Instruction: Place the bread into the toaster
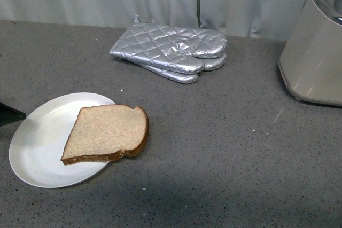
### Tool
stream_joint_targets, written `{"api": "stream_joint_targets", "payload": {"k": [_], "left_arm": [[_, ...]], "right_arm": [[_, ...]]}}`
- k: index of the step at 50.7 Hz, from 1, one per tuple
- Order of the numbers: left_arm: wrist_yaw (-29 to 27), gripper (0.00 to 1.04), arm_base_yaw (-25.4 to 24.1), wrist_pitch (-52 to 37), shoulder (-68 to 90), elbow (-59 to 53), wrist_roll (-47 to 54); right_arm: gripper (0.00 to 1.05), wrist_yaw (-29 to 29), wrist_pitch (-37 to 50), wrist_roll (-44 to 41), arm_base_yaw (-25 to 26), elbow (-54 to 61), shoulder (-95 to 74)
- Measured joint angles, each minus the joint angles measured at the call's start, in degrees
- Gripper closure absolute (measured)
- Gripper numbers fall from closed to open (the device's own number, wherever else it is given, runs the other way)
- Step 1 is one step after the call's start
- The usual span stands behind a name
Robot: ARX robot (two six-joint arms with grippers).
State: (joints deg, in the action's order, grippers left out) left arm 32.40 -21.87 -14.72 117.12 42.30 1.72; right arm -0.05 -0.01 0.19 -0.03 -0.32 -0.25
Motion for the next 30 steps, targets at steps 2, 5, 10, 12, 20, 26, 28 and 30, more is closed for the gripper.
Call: {"api": "stream_joint_targets", "payload": {"k": [2, 5, 10, 12, 20, 26, 28, 30], "left_arm": [[0.90, 0.07, 0.13, -0.07, 0.07, 0.04, 0.00], [0.85, 0.07, 0.39, -0.33, 0.07, 0.20, 0.02], [0.42, 0.07, 1.01, -0.48, 0.07, 0.26, 0.42], [0.26, 0.07, 1.22, -0.22, 0.09, 0.26, 0.87], [-0.57, 0.07, 2.89, 0.39, 0.50, 0.26, 2.19], [-1.11, 0.07, 4.02, 0.26, 0.72, 0.26, 2.64], [-1.20, 0.07, 4.17, 0.61, 0.74, 0.31, 3.10], [-1.36, 0.07, 4.33, 0.85, 0.76, 0.37, 3.41]], "right_arm": [[0.09, 0.00, 0.00, 0.02, 0.00, 0.00, 0.00], [0.09, 0.00, 0.00, 0.00, 0.00, 0.00, 0.00], [0.09, -0.02, 0.00, 0.00, 0.00, 0.00, 0.00], [0.09, 0.00, 0.00, 0.00, 0.00, 0.00, 0.00], [0.09, 0.00, 0.00, 0.02, 0.00, 0.00, 0.00], [0.09, 0.00, 0.00, 0.02, 0.00, 0.00, 0.00], [0.09, 0.00, 0.00, 0.02, 0.00, 0.00, 0.00], [0.09, 0.00, 0.00, 0.02, 0.00, 0.00, 0.00]]}}
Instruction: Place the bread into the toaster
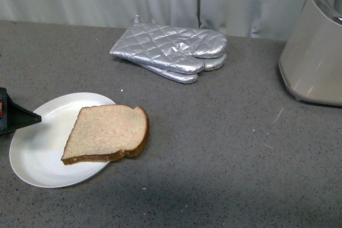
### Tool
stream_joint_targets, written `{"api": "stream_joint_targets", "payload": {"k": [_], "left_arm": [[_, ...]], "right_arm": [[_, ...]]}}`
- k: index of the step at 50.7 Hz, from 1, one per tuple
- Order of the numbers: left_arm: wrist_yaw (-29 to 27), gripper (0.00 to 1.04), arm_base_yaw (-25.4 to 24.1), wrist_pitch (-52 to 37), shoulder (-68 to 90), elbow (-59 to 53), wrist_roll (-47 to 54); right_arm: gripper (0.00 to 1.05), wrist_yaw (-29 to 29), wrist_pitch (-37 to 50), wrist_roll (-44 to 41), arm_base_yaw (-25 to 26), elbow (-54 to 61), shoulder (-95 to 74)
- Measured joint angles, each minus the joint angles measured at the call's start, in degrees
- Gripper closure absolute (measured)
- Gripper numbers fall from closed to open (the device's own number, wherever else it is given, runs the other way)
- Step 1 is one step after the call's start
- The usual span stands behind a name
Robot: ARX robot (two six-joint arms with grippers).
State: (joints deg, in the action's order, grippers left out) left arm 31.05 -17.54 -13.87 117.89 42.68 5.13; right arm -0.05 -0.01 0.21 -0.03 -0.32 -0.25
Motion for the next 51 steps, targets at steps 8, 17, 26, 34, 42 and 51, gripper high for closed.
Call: {"api": "stream_joint_targets", "payload": {"k": [8, 17, 26, 34, 42, 51], "left_arm": [[-1.33, 0.21, 0.59, 1.18, 0.44, 0.46, 2.29], [-2.62, 0.53, 0.79, 2.01, 0.83, 0.59, 3.17], [-3.65, 0.82, 1.03, 2.78, 0.83, 0.39, 2.93], [-4.66, 1.01, 1.95, 2.97, -0.15, -0.35, 1.46], [-6.97, 1.01, 5.01, 1.16, -4.11, -1.90, -3.30], [-10.45, 1.01, 12.98, -1.09, -7.21, -3.48, -10.88]], "right_arm": [[0.09, 0.00, 0.00, -0.02, 0.00, 0.00, 0.00], [0.09, 0.00, 0.00, 0.00, 0.00, 0.00, 0.00], [0.09, 0.00, 0.00, -0.02, 0.00, 0.00, 0.00], [0.09, 0.00, 0.00, -0.02, 0.00, 0.00, 0.00], [0.09, 0.00, 0.00, -0.02, 0.00, 0.00, 0.00], [0.09, 0.00, 0.00, -0.02, 0.00, 0.00, 0.00]]}}
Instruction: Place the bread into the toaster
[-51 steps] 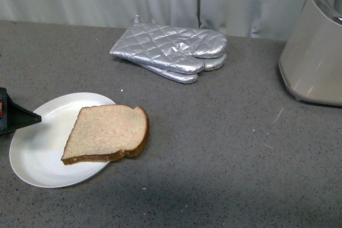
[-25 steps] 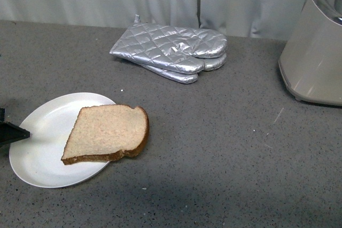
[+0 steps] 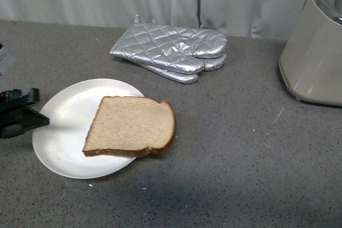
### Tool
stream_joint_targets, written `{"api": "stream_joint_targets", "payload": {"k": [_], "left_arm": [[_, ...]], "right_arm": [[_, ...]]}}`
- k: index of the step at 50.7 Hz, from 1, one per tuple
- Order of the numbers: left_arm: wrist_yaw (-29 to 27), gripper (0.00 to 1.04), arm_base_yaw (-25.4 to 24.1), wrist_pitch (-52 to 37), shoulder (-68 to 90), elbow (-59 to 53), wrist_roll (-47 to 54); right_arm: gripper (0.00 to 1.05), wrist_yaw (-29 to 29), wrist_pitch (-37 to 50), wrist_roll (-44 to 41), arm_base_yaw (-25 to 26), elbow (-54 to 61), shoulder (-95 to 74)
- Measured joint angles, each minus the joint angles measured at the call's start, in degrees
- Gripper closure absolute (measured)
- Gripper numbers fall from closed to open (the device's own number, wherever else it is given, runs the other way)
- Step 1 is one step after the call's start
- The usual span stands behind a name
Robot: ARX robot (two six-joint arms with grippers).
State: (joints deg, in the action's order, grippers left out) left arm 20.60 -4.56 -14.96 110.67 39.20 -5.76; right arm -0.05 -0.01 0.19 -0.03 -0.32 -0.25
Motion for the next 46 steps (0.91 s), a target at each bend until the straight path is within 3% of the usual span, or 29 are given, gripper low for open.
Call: {"api": "stream_joint_targets", "payload": {"k": [11, 23, 29, 37, 46], "left_arm": [[-4.11, 1.01, 10.19, -2.47, -0.46, -0.37, -7.80], [-10.40, 1.01, 27.91, -3.34, 3.76, 6.97, -23.41], [-11.54, 1.01, 32.83, -2.58, 7.08, 11.72, -28.15], [-12.09, 1.01, 35.56, -1.49, 9.31, 15.34, -32.17], [-12.94, 0.69, 34.05, -1.42, 7.72, 13.27, -33.29]], "right_arm": [[0.09, 0.00, 0.00, 0.02, 0.00, 0.00, 0.00], [0.09, 0.00, 0.00, 0.02, 0.00, 0.00, 0.00], [0.09, 0.00, 0.00, 0.00, 0.00, 0.00, 0.00], [0.09, 0.00, 0.00, 0.00, 0.00, 0.00, 0.00], [0.09, -0.02, 0.00, 0.00, 0.00, 0.00, 0.00]]}}
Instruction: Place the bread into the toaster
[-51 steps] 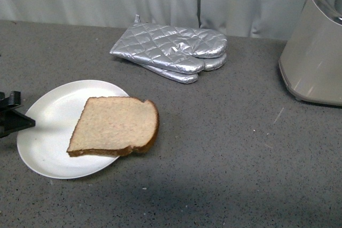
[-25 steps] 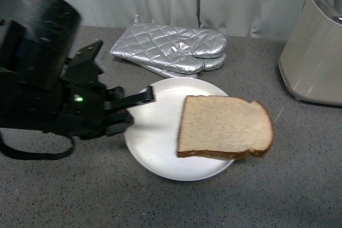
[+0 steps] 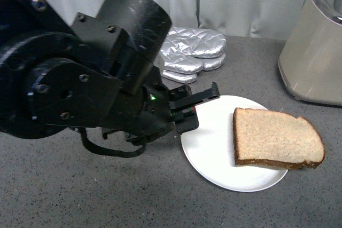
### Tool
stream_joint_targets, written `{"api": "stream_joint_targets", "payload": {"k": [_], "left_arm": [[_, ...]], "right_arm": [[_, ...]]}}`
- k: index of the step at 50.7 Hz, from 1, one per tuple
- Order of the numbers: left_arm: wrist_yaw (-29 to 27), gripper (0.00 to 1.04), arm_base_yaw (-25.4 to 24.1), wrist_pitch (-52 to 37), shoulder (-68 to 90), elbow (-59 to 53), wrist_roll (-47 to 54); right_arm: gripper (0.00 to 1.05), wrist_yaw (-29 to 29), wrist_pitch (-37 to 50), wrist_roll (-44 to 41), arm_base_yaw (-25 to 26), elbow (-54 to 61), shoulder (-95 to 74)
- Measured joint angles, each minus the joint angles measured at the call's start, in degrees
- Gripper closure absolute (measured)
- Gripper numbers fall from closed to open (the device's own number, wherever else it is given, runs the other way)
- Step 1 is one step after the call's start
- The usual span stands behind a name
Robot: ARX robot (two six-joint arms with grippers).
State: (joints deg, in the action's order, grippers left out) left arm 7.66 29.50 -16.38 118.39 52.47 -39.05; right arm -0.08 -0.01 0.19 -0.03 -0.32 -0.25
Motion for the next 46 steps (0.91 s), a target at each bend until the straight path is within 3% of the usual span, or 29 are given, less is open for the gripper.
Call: {"api": "stream_joint_targets", "payload": {"k": [10, 13, 18, 21, 25, 29, 34, 37, 40, 44, 46], "left_arm": [[2.86, 0.40, -8.66, -2.91, -9.49, -9.33, 2.08], [4.96, 0.30, -13.77, -3.43, -15.47, -14.01, 3.21], [12.04, 0.08, -27.82, -2.19, -29.99, -24.26, 5.55], [8.55, 0.16, -35.71, -16.96, -33.44, -32.26, 12.41], [11.82, 0.29, -45.70, -34.62, -39.28, -42.21, 23.12], [17.75, 0.39, -52.78, -33.68, -51.30, -47.63, 29.20], [21.44, 0.56, -58.58, -16.90, -74.84, -51.65, 34.60], [18.29, 0.65, -57.35, -5.16, -88.02, -51.63, 35.98], [13.51, 0.77, -52.13, 6.93, -103.69, -51.60, 37.03], [8.66, 0.93, -46.40, 13.44, -113.87, -51.60, 38.01], [2.19, 1.01, -41.72, 15.39, -116.76, -51.60, 38.07]], "right_arm": [[0.09, 0.02, 0.00, 0.02, 0.00, 0.00, 0.00], [0.09, 0.02, 0.00, 0.00, 0.00, 0.00, 0.00], [0.09, 0.02, 0.00, 0.02, 0.00, 0.00, 0.00], [0.09, 0.02, 0.00, 0.00, 0.00, 0.00, -0.02], [0.09, 0.00, 0.02, 0.02, 0.00, 0.00, 0.00], [0.09, 0.11, 0.00, 0.00, 0.00, 0.00, -0.15], [0.09, -0.07, 0.00, 0.00, 0.04, 0.00, -0.02], [0.09, -0.04, 0.07, 0.00, 0.04, -0.04, 0.00], [0.09, 0.00, 0.04, 0.00, 0.02, 0.00, 0.00], [0.09, 0.17, 0.04, 0.02, 0.02, 0.00, 0.00], [0.09, 0.17, 0.04, 0.02, 0.02, 0.00, 0.00]]}}
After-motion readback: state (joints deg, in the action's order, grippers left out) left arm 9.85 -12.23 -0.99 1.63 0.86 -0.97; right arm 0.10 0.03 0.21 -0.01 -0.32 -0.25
